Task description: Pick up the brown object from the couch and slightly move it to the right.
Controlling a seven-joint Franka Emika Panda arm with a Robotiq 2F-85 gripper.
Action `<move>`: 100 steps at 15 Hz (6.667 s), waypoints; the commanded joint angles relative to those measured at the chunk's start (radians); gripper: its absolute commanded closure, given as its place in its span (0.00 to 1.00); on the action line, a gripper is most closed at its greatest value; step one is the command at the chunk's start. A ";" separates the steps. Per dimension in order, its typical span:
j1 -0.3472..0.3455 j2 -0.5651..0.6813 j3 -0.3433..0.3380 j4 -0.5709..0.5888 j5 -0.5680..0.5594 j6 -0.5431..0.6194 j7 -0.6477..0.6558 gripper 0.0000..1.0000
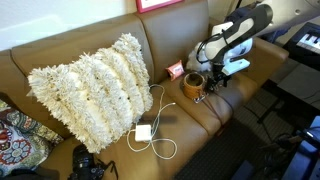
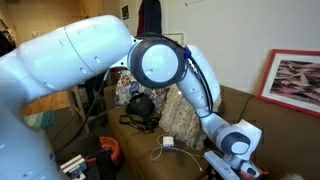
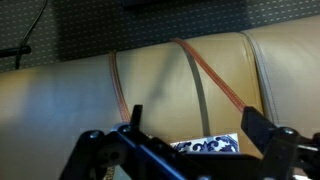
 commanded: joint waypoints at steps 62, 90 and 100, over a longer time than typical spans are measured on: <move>0.081 0.280 0.055 0.613 -0.022 -0.311 0.004 0.00; 0.072 0.293 0.063 0.619 -0.041 -0.324 -0.009 0.00; 0.100 0.291 0.060 0.657 -0.048 -0.335 0.001 0.00</move>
